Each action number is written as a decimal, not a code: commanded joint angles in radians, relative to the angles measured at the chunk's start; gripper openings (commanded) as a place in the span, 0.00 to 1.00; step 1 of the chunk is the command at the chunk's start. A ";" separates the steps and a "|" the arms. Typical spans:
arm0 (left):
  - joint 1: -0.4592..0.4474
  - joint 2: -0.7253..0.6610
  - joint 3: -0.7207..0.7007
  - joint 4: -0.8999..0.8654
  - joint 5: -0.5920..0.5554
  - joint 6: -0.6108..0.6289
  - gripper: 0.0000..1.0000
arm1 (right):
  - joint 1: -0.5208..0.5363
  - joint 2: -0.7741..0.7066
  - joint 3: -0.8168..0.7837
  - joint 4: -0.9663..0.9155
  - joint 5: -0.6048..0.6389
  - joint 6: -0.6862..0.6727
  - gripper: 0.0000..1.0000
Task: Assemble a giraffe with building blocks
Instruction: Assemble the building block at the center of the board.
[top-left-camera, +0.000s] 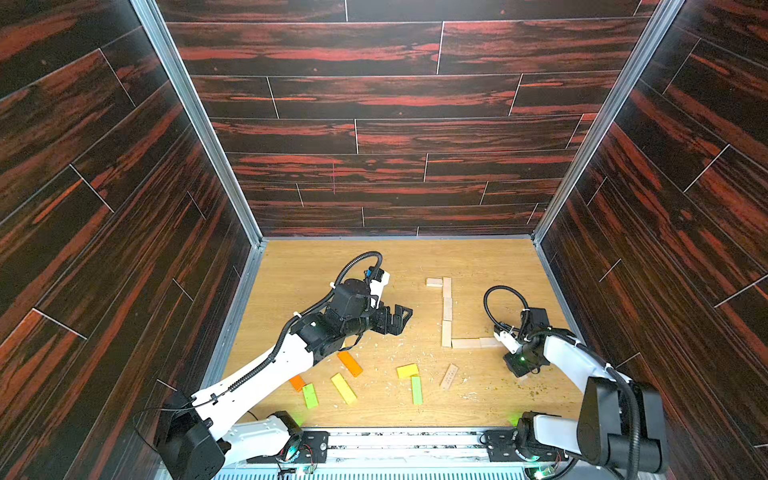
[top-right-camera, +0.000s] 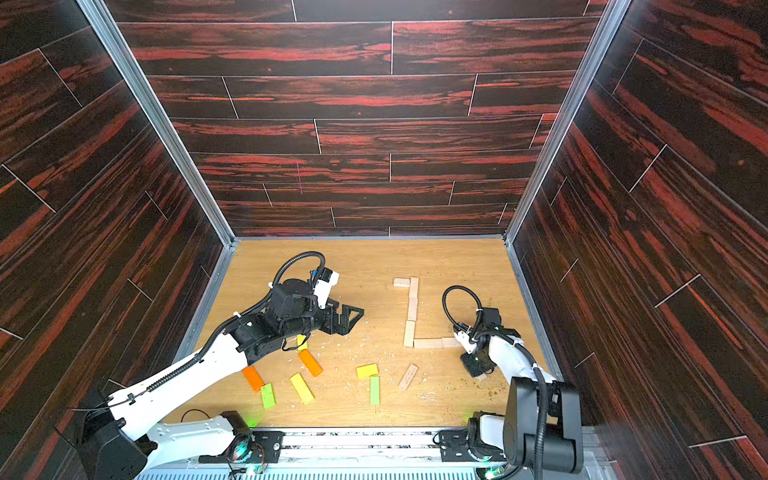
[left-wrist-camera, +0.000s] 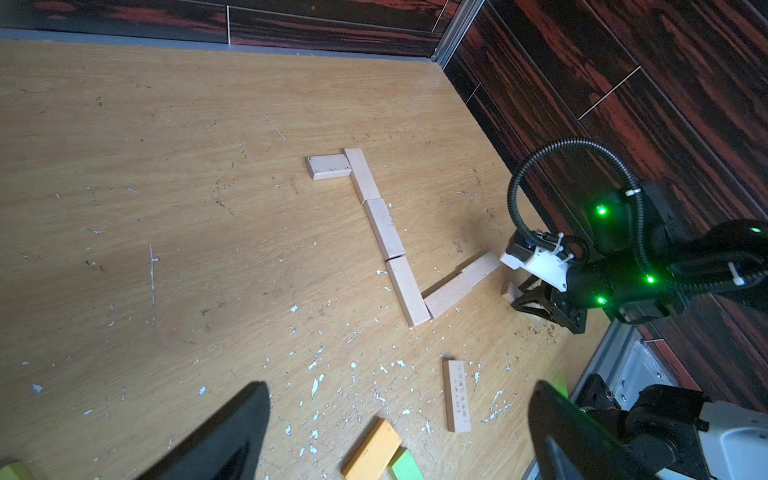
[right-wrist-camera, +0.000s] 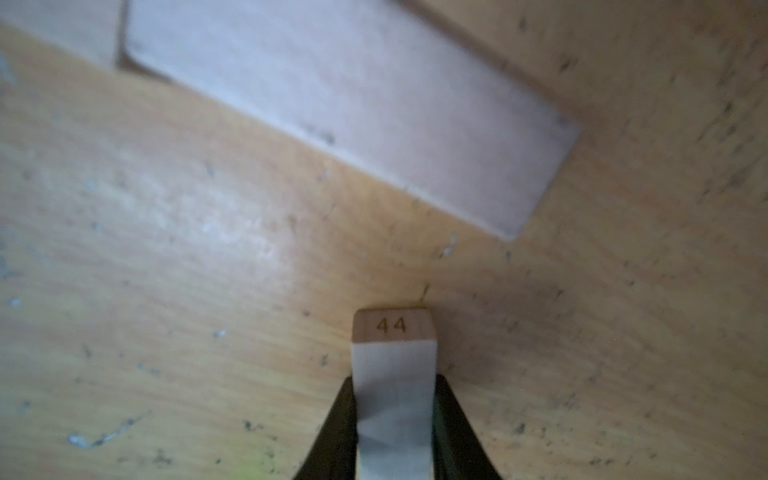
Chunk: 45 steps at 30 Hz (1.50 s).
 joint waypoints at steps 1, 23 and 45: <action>-0.003 -0.021 -0.008 -0.002 -0.012 0.018 1.00 | -0.005 0.037 0.036 0.001 -0.023 -0.004 0.25; -0.002 -0.016 -0.007 -0.009 -0.016 0.020 1.00 | -0.014 0.130 0.098 0.006 0.012 0.058 0.23; -0.002 -0.015 -0.008 -0.007 -0.016 0.023 1.00 | -0.013 0.144 0.119 0.004 0.018 0.078 0.22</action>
